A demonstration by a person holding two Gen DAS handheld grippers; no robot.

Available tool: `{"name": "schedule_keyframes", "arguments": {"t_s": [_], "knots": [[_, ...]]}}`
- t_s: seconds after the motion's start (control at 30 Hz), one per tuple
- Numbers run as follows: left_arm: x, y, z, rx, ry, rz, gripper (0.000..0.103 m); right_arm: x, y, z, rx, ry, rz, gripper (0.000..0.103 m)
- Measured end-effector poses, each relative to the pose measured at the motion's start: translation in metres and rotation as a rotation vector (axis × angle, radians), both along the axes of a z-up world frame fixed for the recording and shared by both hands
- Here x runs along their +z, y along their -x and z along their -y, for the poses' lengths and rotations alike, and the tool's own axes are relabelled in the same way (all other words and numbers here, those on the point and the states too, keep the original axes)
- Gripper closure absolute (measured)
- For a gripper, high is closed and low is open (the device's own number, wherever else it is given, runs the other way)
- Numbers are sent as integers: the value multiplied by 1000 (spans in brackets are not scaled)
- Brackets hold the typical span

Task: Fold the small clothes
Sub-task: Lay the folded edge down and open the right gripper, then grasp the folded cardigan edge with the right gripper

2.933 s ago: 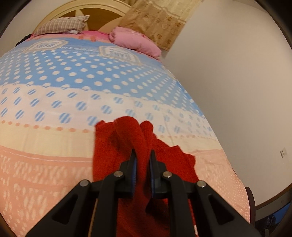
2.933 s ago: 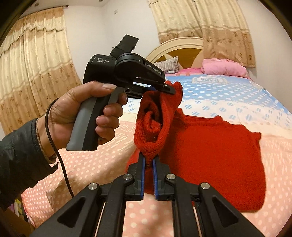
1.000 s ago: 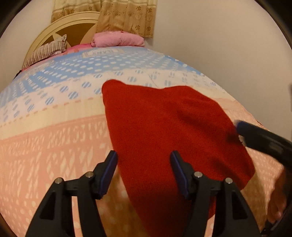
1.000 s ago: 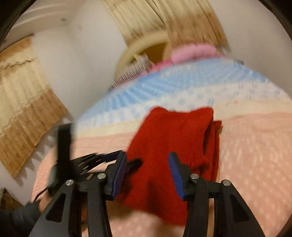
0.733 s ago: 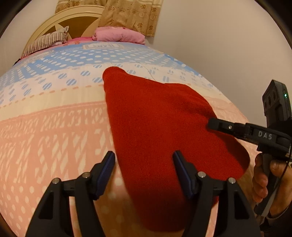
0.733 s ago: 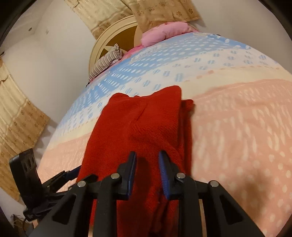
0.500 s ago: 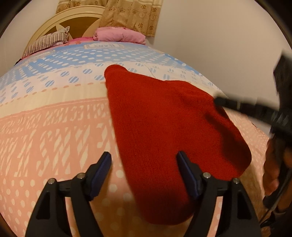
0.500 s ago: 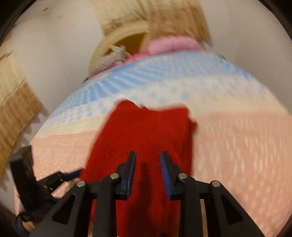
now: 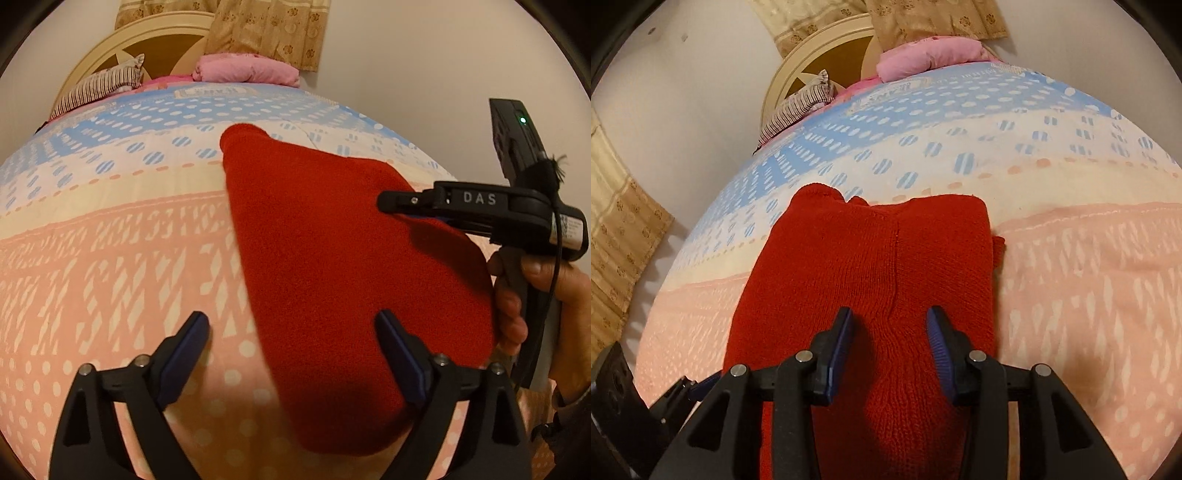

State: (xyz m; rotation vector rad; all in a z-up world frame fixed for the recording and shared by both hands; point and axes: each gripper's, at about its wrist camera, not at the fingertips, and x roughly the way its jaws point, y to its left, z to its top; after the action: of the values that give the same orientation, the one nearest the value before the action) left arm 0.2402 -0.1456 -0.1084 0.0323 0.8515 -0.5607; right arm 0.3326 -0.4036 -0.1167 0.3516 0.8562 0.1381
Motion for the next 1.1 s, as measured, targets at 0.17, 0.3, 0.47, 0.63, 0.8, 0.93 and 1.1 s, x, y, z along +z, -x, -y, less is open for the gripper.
{"name": "schedule_keyframes", "arguments": {"t_s": [0.17,0.3,0.47,0.63,0.8,0.93,1.1], "knots": [[-3,3,-2,3,-16,-11,5,-4,2,-6,10,23,40,61],[-3,5,1,10,-39,-2,2,-9,0,-4,14,9,72,61],[-5,2,-2,18,-24,-30,0,-11,4,3,18,-51,88,61],[-4,3,2,26,-45,-18,0,-13,9,8,22,-100,113,61],[-1,1,-2,33,-30,-40,0,-14,15,12,27,-136,131,60],[0,1,-5,38,-18,-46,0,-13,19,12,33,-141,133,60],[16,4,-11,44,3,9,0,-12,30,22,20,-200,182,60]]}}
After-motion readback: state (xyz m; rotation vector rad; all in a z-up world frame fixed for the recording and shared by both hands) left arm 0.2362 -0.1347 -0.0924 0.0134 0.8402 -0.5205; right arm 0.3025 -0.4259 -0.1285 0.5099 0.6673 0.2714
